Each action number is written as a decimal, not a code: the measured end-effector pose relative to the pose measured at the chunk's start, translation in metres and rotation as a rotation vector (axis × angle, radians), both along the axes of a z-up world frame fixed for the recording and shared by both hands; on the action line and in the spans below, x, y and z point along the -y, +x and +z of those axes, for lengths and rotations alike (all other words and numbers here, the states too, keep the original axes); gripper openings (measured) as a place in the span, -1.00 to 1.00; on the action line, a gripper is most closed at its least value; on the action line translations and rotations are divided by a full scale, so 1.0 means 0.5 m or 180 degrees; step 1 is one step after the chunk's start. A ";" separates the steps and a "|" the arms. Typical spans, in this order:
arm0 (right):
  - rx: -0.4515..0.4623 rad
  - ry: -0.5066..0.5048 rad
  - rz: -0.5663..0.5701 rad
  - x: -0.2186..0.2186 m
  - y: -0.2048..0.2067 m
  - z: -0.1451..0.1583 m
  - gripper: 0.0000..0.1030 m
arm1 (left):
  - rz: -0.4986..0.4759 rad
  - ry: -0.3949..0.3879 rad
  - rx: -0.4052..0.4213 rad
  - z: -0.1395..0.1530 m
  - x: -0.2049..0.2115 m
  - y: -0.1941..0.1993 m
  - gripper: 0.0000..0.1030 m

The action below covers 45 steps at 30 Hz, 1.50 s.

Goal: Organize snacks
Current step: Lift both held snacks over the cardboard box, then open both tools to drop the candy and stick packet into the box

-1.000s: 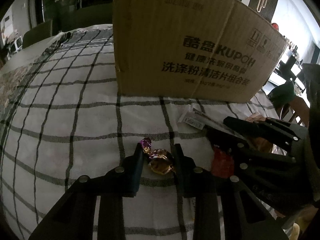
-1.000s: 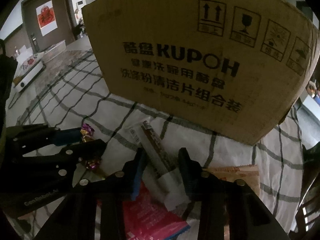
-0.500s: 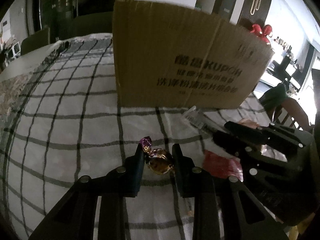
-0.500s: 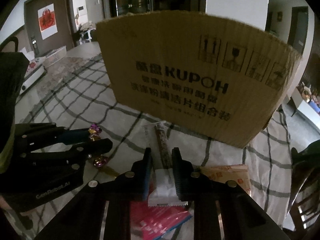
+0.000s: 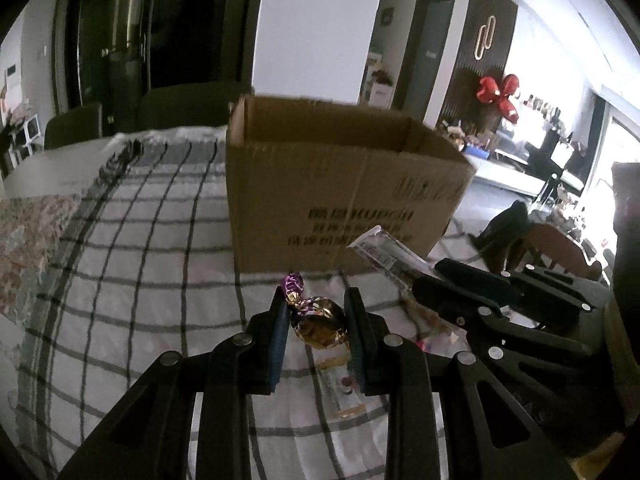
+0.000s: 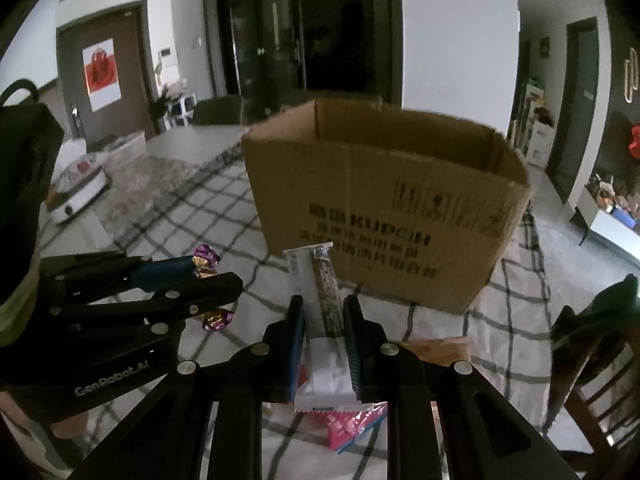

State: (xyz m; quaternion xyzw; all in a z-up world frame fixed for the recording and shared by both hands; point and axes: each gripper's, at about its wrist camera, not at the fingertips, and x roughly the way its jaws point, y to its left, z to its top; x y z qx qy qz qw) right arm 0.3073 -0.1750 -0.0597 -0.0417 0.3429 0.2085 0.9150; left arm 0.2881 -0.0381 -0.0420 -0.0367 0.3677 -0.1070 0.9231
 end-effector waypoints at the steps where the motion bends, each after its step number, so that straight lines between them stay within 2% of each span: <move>1: 0.0016 0.0020 -0.0017 0.001 -0.002 0.007 -0.60 | -0.0008 0.0006 0.0038 0.010 0.001 -0.003 -0.47; 16: 0.0339 0.0356 -0.0346 0.039 -0.010 0.117 -0.60 | -0.0104 0.0144 0.0522 0.135 0.021 0.015 -0.47; 26: 0.0537 0.0441 -0.0420 0.054 0.040 0.182 -0.60 | -0.0150 0.0203 0.0724 0.197 0.029 0.070 -0.47; 36: 0.0541 0.0366 -0.0399 0.053 0.123 0.199 -0.60 | -0.0189 0.0226 0.0659 0.214 0.040 0.174 -0.47; 45: 0.0435 0.0321 -0.0453 0.059 0.196 0.175 -0.60 | -0.0252 0.0274 0.0533 0.185 0.059 0.263 -0.46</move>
